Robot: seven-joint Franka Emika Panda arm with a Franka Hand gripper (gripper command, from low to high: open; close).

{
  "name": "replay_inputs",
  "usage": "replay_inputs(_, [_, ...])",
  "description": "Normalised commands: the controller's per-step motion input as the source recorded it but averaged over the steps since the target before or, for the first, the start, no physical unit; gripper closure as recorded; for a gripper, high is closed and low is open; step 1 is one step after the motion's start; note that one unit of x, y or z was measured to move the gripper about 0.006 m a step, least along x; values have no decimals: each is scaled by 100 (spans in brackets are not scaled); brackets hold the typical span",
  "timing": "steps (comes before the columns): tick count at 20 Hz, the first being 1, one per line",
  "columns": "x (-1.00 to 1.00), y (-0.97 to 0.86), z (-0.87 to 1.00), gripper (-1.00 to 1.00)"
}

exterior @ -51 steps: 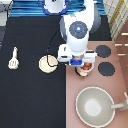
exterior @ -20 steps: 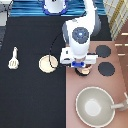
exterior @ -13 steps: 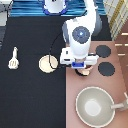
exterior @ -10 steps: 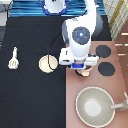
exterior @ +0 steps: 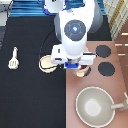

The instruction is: Take the lid off the pot, put the pot on the plate, and use the tool to push the pot to the front of the table.

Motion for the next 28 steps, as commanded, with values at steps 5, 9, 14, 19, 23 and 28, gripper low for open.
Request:
replay_inputs(5, [-66, -68, -8, 100])
replay_inputs(9, [-67, -74, -27, 100])
replay_inputs(14, [-66, -79, -25, 100])
replay_inputs(19, [-57, -84, 11, 100])
replay_inputs(23, [-42, -88, 33, 100])
replay_inputs(28, [-51, -78, 7, 100])
